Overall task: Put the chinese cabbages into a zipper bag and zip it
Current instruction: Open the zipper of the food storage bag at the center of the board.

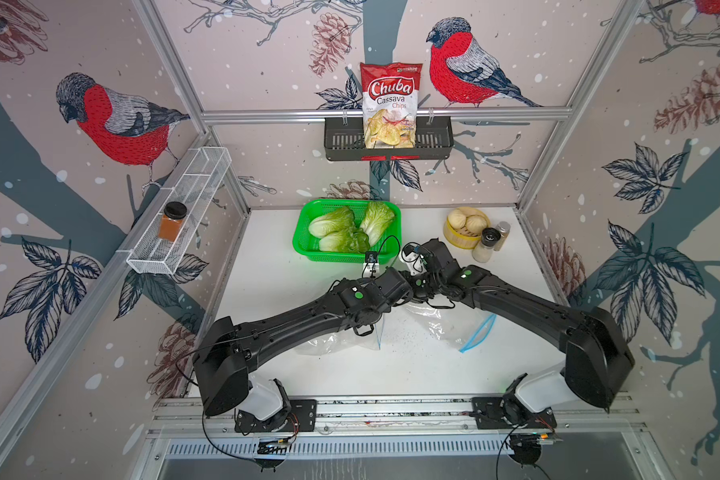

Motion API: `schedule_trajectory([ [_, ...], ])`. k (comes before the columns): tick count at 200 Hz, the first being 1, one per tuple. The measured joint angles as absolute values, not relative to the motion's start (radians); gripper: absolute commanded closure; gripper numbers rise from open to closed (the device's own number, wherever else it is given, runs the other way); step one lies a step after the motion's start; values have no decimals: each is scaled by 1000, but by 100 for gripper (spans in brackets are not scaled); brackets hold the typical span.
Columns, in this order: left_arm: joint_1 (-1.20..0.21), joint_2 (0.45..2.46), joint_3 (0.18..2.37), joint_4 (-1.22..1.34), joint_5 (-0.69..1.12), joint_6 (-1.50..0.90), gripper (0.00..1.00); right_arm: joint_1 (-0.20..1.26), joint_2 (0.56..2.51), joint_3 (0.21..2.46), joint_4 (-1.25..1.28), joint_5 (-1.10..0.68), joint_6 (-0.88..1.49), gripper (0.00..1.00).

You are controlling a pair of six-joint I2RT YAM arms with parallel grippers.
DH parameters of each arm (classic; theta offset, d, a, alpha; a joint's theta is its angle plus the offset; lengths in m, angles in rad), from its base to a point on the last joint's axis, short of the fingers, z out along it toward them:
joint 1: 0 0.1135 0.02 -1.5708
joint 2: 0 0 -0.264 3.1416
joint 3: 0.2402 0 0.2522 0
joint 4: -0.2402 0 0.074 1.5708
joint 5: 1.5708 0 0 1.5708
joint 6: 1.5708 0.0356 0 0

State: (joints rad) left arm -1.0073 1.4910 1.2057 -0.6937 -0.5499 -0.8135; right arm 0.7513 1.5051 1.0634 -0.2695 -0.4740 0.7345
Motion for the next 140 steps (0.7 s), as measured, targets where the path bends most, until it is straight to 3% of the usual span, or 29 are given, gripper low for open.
schedule_trajectory([
  [45, -992, 1489, 1228, -709, -551, -816, 100, 758, 1543, 1101, -297, -454, 731, 47],
  [118, -973, 1483, 1265, -757, -560, -817, 100, 760, 1551, 1155, -379, -402, 701, 91],
  [140, -967, 1483, 1272, -765, -555, -825, 100, 763, 1551, 1176, -378, -404, 692, 96],
])
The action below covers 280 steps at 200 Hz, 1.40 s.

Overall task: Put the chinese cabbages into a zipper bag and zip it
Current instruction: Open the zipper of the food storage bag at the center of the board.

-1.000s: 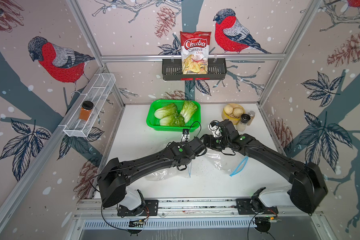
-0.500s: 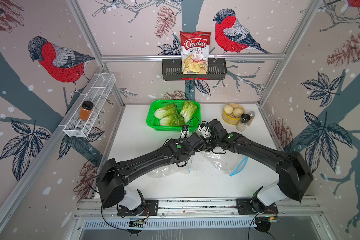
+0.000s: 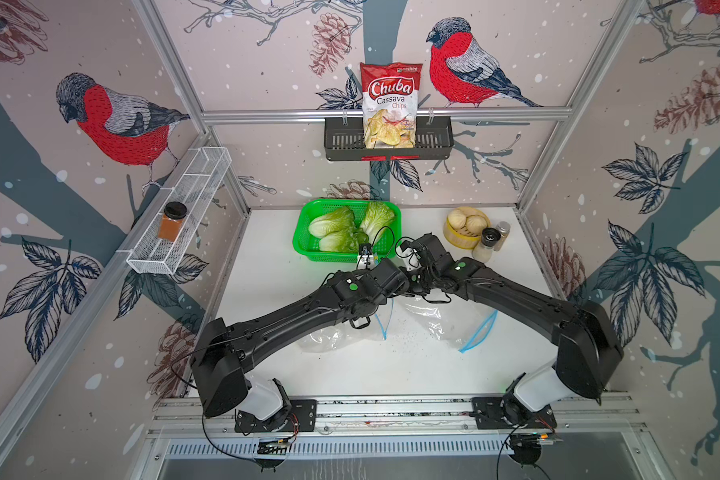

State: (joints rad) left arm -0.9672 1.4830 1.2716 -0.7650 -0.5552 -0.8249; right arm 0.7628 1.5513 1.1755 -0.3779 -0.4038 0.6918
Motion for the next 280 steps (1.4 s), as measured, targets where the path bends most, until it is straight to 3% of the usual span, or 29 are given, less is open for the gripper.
schedule_trajectory([
  [11, -966, 1484, 1272, -766, -550, -837, 100, 763, 1551, 1176, -378, -410, 686, 100],
  [67, -966, 1478, 1257, -758, -464, -950, 71, 763, 1527, 1176, -364, -450, 714, 100],
  [106, -966, 1465, 1197, -693, -375, -1042, 69, 765, 1526, 1165, -341, -477, 762, 100],
  [125, -966, 1465, 1180, -676, -366, -1078, 72, 765, 1526, 1165, -329, -482, 766, 100],
  [139, -966, 1465, 1177, -680, -375, -1110, 83, 765, 1523, 1165, -323, -483, 770, 100],
  [178, -966, 1456, 1192, -721, -460, -1129, 100, 758, 1530, 1168, -347, -470, 775, 98],
  [198, -965, 1432, 1192, -738, -511, -1125, 100, 757, 1544, 1172, -379, -445, 756, 95],
  [226, -946, 1409, 1196, -746, -552, -1090, 100, 765, 1580, 1200, -409, -422, 730, 75],
  [280, -871, 1402, 1295, -809, -615, -995, 100, 783, 1626, 1221, -440, -334, 669, 70],
])
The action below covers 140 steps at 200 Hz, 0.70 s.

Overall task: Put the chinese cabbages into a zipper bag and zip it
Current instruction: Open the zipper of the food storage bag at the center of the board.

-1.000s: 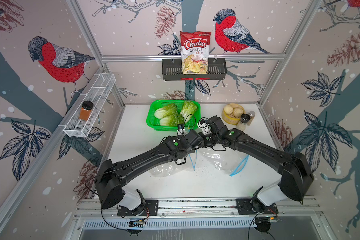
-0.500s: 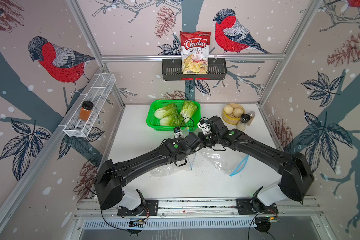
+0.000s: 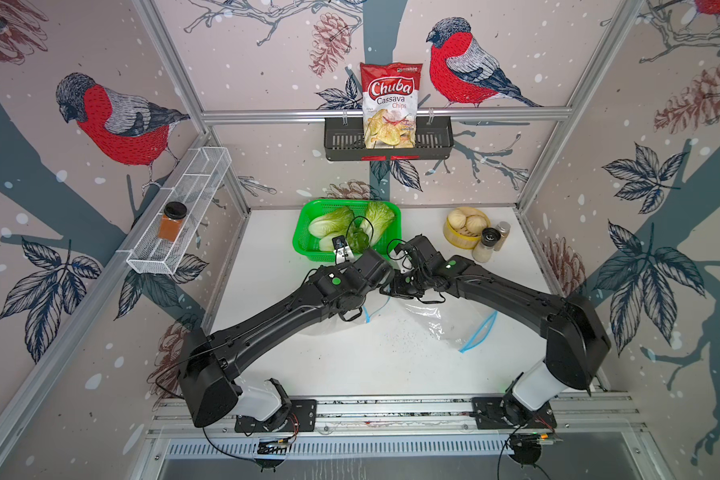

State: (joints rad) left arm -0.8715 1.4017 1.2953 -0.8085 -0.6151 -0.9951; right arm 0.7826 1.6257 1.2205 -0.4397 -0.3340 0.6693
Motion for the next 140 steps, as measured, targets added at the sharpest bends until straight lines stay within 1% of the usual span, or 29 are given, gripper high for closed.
schedule_trajectory([
  [33, -833, 1362, 1284, -841, -628, -942, 100, 784, 1670, 1260, -461, -285, 638, 65],
  [47, -825, 1342, 1253, -840, -623, -929, 100, 793, 1688, 1299, -467, -282, 627, 59],
  [56, -821, 1329, 1233, -837, -617, -916, 100, 798, 1695, 1317, -464, -281, 621, 58],
  [66, -816, 1320, 1217, -826, -608, -914, 97, 799, 1696, 1326, -460, -282, 607, 56],
  [125, -759, 1323, 1162, -772, -561, -853, 96, 786, 1649, 1340, -421, -343, 605, 44],
  [140, -737, 1325, 1150, -752, -542, -829, 96, 767, 1620, 1346, -395, -359, 610, 43],
])
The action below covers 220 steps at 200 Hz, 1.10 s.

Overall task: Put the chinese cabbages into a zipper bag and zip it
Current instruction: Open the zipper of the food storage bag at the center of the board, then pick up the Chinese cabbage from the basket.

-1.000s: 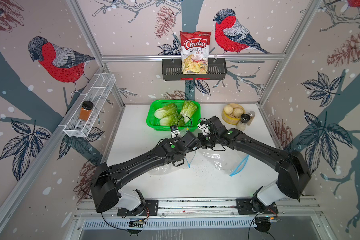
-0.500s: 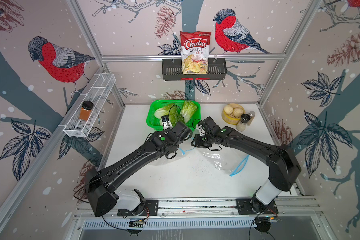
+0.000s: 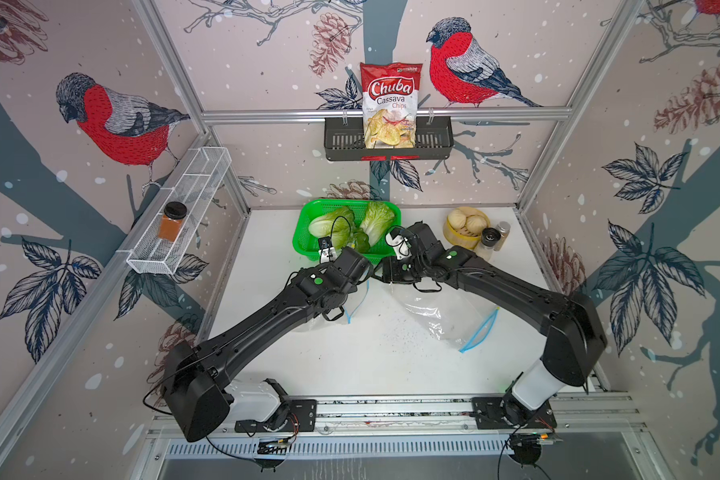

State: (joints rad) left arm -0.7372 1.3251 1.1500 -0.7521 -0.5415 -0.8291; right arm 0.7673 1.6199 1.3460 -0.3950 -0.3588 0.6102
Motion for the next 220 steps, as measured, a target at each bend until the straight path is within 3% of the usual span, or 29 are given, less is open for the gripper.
schedule_trajectory([
  [39, -688, 1340, 1142, -721, -484, -763, 96, 665, 1634, 1357, -307, -405, 662, 35],
  [86, -644, 1349, 1139, -691, -413, -701, 98, 612, 1851, 1499, -276, -433, 683, 27],
  [158, -563, 1314, 1081, -657, -316, -638, 98, 633, 2176, 1808, -228, -450, 683, 25],
  [220, -504, 1310, 1069, -627, -272, -620, 99, 650, 2303, 1921, -202, -468, 686, 23],
])
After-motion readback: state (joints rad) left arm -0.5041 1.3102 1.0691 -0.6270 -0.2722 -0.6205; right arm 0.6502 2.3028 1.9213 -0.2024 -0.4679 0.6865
